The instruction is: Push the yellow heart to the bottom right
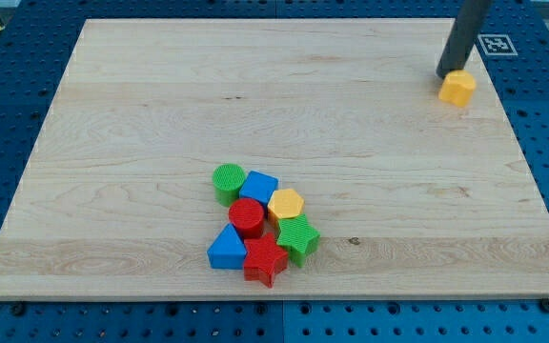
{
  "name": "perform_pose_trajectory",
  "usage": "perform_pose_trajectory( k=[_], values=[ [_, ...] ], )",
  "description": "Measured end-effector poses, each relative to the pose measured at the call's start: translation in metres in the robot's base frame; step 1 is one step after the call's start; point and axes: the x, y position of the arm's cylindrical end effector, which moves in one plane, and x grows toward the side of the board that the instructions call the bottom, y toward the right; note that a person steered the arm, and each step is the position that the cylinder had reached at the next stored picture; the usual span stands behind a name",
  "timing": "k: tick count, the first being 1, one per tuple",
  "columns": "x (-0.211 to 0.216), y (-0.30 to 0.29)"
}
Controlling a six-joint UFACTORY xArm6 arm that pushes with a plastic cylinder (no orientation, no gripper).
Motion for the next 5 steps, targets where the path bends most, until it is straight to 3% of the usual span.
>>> perform_pose_trajectory(
  k=[4,5],
  values=[
    [0.162,0.0],
    [0.181,0.0]
  ],
)
